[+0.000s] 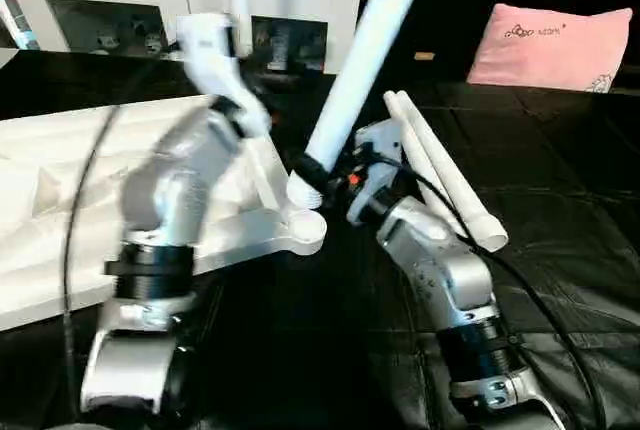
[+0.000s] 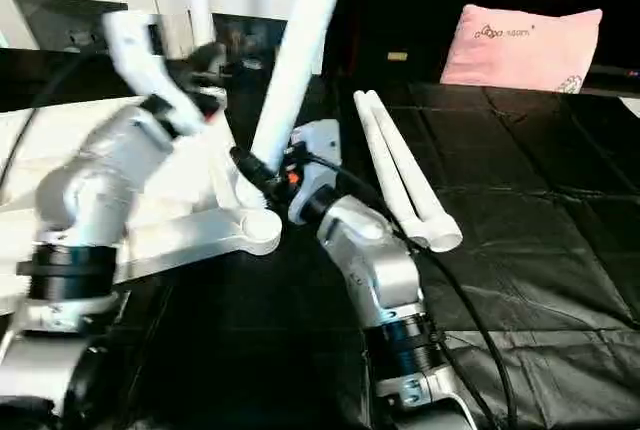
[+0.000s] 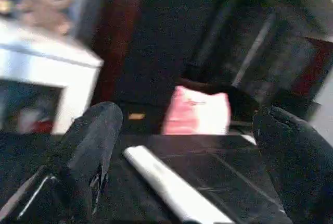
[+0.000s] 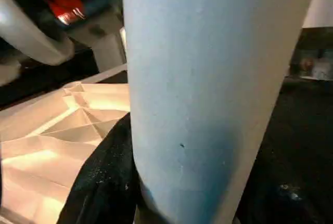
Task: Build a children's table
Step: Pick table leg
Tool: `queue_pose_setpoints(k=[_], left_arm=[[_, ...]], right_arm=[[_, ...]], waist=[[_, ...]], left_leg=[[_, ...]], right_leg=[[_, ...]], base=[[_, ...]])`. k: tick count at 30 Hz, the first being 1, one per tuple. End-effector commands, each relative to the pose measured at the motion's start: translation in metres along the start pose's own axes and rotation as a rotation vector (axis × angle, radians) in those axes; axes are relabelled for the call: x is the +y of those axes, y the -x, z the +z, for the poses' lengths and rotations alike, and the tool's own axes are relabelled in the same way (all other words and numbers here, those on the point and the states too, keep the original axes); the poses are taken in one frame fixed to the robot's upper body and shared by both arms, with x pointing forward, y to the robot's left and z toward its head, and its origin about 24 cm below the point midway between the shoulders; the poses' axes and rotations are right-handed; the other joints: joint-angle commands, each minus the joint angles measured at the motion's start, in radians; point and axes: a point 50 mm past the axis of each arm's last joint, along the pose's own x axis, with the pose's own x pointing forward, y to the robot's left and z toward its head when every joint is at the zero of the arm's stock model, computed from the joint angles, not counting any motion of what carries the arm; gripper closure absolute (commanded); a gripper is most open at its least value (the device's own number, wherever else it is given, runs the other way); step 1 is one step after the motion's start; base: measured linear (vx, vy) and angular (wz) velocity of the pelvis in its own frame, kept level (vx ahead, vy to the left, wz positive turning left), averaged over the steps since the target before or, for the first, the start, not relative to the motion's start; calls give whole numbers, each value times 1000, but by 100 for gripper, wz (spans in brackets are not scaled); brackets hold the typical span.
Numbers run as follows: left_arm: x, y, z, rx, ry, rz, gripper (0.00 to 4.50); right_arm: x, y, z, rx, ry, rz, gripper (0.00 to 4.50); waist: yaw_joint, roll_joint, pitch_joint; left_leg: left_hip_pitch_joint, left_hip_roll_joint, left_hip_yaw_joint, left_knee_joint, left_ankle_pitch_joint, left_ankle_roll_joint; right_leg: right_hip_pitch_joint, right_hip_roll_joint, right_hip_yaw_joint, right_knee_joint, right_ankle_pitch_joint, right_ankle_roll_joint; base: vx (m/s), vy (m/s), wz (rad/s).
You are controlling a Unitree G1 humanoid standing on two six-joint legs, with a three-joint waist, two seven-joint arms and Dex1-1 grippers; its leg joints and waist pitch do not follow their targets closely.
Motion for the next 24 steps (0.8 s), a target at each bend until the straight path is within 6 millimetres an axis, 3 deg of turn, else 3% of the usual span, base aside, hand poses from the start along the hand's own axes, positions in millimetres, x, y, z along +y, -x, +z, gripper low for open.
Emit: queue_pose_setpoints(k=[1,3,8,16,19,20,22,24], left_arm=[[-17,0,1,11,-9,-116,0],[-31,2,-2,37,-12,-229,0],[-43,5,-6,71,-30,-331,0],[-45,8,-5,74,-28,-369,0],[-35,9,3,33,-20,-319,0],[-31,10,6,16,-11,-302,0],[-25,12,10,-7,-2,-278,0],[-13,17,17,-33,2,-236,0]], right_arm=[[-7,2,3,-26,4,-51,257],[-6,2,2,-26,3,-43,257],[-3,2,-1,-37,36,-6,257],[-1,2,-2,-36,17,17,257],[-7,2,0,-32,27,-9,257],[-9,3,0,-29,34,-18,257],[-12,4,0,-20,62,-37,257],[-20,7,-1,12,122,-81,257]], waist=[[-2,9,-75],[-4,9,-74],[-8,12,-72],[-11,7,-72],[-13,6,-72],[-13,14,-73],[-14,9,-73],[-14,29,-73]], left_leg=[[31,7,4,-75,-224,-71],[30,7,4,-74,-225,-69],[31,6,5,-76,-240,-68],[33,8,5,-76,-249,-66],[32,7,6,-76,-243,-67],[33,6,6,-75,-237,-70],[32,6,6,-74,-235,-73],[33,3,3,-74,-241,-85]], right_leg=[[37,-38,18,-72,-80,-150],[38,-36,18,-71,-75,-154],[36,-33,19,-75,-94,-147],[35,-33,20,-75,-114,-146],[35,-32,20,-76,-115,-142],[35,-31,21,-74,-106,-143],[36,-31,20,-74,-95,-146],[36,-29,19,-73,-86,-147]], base=[[0,0,0],[0,0,0],[0,0,0],[0,0,0],[0,0,0],[0,0,0],[0,0,0],[0,0,0]])
